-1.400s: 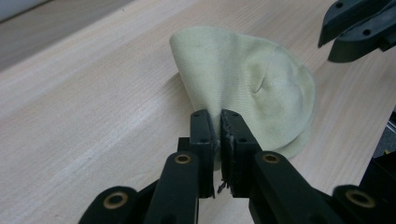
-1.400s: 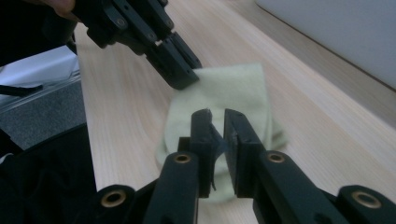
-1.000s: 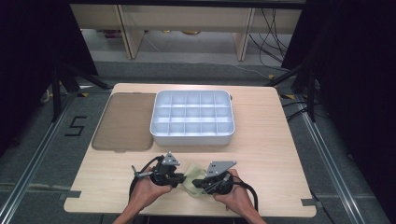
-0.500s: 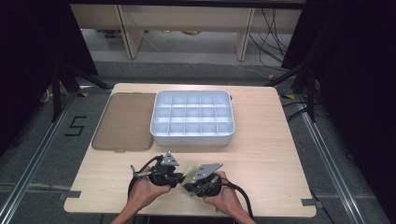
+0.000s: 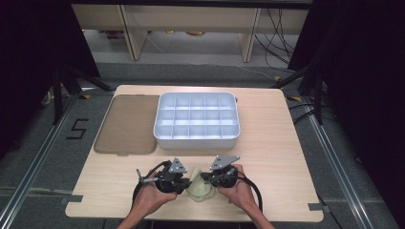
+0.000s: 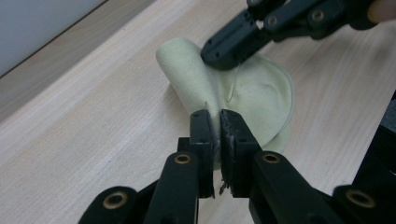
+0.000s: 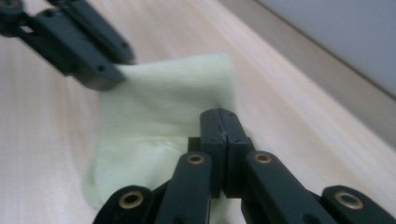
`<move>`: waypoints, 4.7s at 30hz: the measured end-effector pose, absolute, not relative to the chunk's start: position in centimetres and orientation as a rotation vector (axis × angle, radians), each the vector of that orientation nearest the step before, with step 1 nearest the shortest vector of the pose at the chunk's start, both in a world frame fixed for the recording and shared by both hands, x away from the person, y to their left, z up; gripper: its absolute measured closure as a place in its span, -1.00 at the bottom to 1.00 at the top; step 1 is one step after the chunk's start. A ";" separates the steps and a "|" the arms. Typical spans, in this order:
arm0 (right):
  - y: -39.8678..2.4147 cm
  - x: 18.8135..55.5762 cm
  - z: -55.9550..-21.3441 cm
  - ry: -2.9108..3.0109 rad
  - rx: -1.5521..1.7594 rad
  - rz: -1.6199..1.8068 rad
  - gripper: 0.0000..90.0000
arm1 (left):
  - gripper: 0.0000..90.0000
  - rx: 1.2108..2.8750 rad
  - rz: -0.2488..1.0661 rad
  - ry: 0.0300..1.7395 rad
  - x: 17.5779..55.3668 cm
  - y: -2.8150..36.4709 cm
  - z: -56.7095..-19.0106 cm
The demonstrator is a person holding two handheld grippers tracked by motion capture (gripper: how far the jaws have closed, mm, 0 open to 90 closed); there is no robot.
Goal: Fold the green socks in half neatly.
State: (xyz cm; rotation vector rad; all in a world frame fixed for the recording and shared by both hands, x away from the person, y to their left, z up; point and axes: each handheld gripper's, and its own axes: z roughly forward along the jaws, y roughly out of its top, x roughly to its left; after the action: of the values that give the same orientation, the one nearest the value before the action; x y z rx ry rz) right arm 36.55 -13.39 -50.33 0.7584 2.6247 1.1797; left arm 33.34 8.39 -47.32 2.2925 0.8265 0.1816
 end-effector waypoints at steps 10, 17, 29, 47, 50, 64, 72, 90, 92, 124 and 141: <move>-14.6 36.5 -49.1 2.586 0.761 1.250 1.00 | 0.85 2.300 0.212 0.815 33.4 8.5 -47.3; -15.1 35.4 -49.1 2.629 0.739 1.228 1.00 | 0.85 2.281 0.218 0.833 33.1 8.4 -47.1; -14.8 35.7 -50.4 2.701 0.797 1.171 1.00 | 0.85 2.267 0.261 0.734 31.9 6.6 -46.3; -17.8 36.3 -48.9 2.594 0.888 1.264 0.98 | 0.84 2.406 0.271 0.582 30.9 2.3 -48.4; -17.8 36.0 -48.0 2.574 0.858 1.307 0.98 | 0.83 2.403 0.267 0.610 30.7 1.9 -48.8; -15.7 35.5 -48.3 2.658 0.778 1.364 0.98 | 0.81 2.414 0.259 0.599 30.9 2.0 -48.9; -15.7 36.1 -49.8 2.691 0.843 1.212 1.00 | 0.58 2.329 0.176 0.628 31.0 2.6 -48.3; -15.7 35.8 -49.8 2.700 0.863 1.223 1.00 | 0.86 2.434 0.104 0.592 31.9 3.6 -48.8; -15.7 35.8 -49.8 2.700 0.859 1.223 1.00 | 0.87 2.432 0.101 0.595 31.9 3.7 -48.7; -15.6 36.9 -48.8 2.730 0.996 1.235 0.14 | 0.84 2.394 0.154 0.636 31.4 3.2 -49.0; -14.8 37.6 -50.3 2.818 1.039 1.147 0.07 | 0.83 2.434 0.168 0.588 31.3 3.4 -48.9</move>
State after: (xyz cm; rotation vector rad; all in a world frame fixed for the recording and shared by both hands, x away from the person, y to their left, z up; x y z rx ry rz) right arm 37.65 -14.83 -50.32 1.0395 2.8180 1.1470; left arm 31.32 3.42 -48.87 2.4336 0.5883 0.1676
